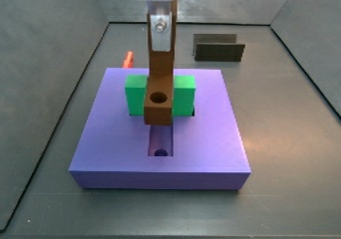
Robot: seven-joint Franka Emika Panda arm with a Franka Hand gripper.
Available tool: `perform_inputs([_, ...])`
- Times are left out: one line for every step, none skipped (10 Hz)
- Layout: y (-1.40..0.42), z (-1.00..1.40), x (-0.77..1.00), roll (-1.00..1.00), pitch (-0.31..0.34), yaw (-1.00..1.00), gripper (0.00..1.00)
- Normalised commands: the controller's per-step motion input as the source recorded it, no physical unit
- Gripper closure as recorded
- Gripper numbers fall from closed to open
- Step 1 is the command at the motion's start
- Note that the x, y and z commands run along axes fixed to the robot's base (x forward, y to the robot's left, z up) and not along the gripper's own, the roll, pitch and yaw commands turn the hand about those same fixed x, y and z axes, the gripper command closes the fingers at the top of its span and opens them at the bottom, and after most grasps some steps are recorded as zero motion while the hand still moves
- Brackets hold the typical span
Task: Pick up the brown object. Move up. Move to above the board. Insert the brown object.
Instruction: Insert the brown object.
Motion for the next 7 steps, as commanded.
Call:
perform_inputs([0.00, -0.22, 0.00, 0.00, 0.000, 0.00, 1.00])
perform_inputs([0.00, -0.25, 0.00, 0.03, 0.000, 0.00, 1.00])
perform_inputs([0.00, -0.25, 0.00, 0.02, 0.000, 0.00, 1.00])
perform_inputs([-0.11, -0.31, 0.15, 0.00, 0.000, 0.00, 1.00])
perform_inputs([-0.08, -0.34, 0.13, 0.00, 0.000, 0.00, 1.00])
perform_inputs([-0.05, -0.31, 0.09, 0.03, 0.000, 0.00, 1.00])
perform_inputs([-0.01, -0.29, 0.10, 0.10, 0.014, 0.00, 1.00])
